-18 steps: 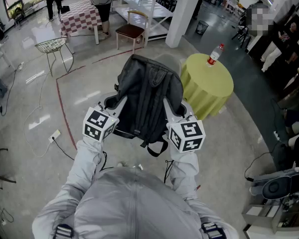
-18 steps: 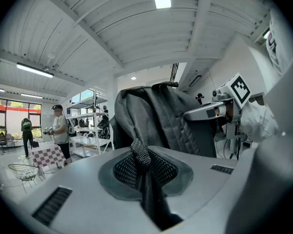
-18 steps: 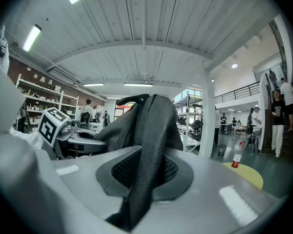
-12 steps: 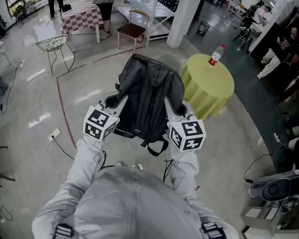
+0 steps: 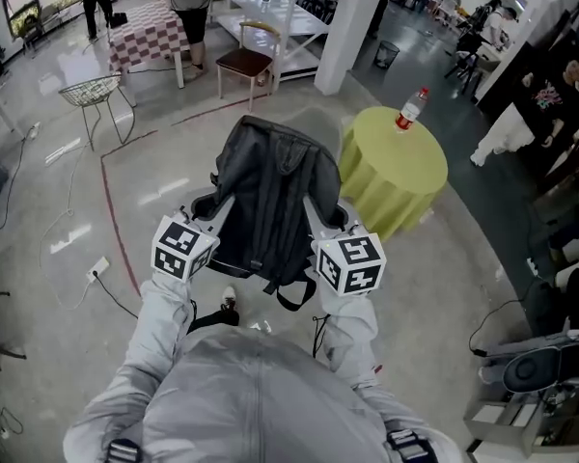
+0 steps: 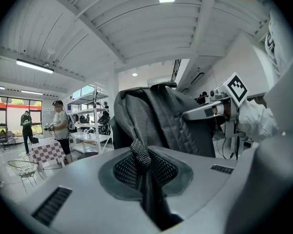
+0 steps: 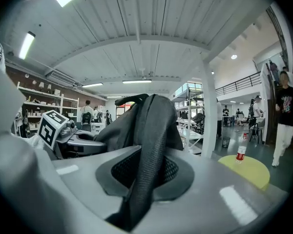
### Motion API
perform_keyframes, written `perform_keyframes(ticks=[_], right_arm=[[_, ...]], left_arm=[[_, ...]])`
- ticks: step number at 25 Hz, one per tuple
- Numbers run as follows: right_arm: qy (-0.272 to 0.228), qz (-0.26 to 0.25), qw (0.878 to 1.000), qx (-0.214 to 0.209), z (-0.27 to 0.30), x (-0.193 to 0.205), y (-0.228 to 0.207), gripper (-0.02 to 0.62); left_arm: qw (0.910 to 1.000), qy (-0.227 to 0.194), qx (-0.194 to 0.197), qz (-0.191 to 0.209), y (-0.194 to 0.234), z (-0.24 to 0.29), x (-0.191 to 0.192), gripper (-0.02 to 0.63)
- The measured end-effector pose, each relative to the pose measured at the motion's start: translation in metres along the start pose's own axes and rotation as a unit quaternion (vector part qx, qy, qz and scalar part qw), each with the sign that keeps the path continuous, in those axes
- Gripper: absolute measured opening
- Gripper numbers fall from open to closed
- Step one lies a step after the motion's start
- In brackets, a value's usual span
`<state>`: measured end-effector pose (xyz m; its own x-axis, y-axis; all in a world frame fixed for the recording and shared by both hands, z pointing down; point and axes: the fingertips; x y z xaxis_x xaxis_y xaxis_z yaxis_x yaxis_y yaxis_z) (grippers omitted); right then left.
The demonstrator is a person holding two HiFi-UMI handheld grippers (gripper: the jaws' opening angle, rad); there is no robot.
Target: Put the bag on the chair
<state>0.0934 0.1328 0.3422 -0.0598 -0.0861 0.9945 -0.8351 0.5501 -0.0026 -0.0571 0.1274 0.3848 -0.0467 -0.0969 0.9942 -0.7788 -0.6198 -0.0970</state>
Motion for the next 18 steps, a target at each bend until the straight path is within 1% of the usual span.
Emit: perform_keyframes(ticks=[4, 8, 12, 18], right_arm=[[0.008, 0.006, 1.000, 0.001, 0.009, 0.006, -0.019, 0.064], [0.010, 0.004, 1.000, 0.001, 0.032, 0.011, -0.031, 0.064], [0.018, 0.009, 1.000, 0.005, 0.070, 0.028, -0.058, 0.064], [0.029, 0.012, 0.999, 0.009, 0.131, 0.042, -0.088, 0.064]], left_arm=[[1.0000, 0.006, 0.000, -0.004, 0.002, 0.019, 0.006, 0.041], [0.9999, 0.006, 0.005, -0.009, 0.017, 0.038, 0.014, 0.041], [0.9999, 0.006, 0.015, -0.004, 0.044, 0.074, 0.031, 0.041], [0.9995, 0.003, 0.028, -0.010, 0.094, 0.123, 0.046, 0.041]])
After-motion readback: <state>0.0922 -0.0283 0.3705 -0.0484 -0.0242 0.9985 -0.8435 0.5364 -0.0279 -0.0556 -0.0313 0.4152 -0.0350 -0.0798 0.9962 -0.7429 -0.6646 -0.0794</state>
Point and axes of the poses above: the fingertips, and each gripper's own axes: z forward along the fingers, y to its left, x out of its underside, and after that the axes turned 15 degrees about -y, right-handed
